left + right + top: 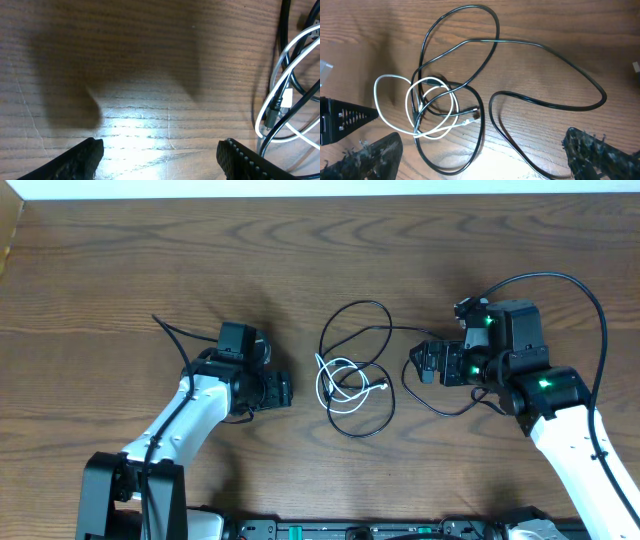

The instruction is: Untangle cables

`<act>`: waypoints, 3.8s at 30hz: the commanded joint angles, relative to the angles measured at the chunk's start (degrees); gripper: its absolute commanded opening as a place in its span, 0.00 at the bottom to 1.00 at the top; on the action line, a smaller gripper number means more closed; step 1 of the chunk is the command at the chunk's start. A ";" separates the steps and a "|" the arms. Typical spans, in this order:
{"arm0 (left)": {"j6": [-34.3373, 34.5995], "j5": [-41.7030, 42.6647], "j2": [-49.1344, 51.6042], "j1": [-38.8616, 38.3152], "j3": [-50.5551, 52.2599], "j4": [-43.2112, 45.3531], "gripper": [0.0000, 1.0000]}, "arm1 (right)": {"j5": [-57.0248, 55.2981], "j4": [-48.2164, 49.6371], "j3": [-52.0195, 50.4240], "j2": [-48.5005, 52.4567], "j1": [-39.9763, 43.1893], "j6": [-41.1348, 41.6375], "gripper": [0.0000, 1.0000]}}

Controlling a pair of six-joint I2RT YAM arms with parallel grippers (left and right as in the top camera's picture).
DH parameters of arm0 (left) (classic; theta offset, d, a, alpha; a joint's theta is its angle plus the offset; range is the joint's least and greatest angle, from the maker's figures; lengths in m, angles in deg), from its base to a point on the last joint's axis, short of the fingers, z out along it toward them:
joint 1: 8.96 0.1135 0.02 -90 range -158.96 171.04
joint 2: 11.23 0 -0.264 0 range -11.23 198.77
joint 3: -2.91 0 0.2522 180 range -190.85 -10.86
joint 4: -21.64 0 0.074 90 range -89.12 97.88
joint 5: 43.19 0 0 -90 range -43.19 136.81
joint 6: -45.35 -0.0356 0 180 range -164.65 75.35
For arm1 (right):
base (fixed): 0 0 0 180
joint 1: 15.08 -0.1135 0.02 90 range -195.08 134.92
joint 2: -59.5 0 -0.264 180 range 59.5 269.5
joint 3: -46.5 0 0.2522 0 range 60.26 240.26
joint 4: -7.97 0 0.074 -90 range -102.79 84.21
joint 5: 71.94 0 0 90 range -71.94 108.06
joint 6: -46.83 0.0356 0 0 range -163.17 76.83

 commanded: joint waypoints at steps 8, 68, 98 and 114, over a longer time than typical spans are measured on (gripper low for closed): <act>-0.11 -0.79 0.44 0.20 0.13 -0.87 0.79 | -0.48 -0.20 0.33 -0.17 0.28 -0.35 0.99; -0.13 -0.81 0.44 0.20 0.13 -2.29 0.93 | -0.42 -0.13 0.33 -0.17 0.28 -0.09 0.99; 1.79 11.50 -2.43 0.20 -3.26 3.45 0.41 | 10.43 10.16 -0.85 0.63 -10.45 24.04 0.99; 1.81 11.50 -2.49 0.20 -2.45 0.15 0.68 | 3.85 19.37 -2.60 16.39 -22.38 18.10 0.99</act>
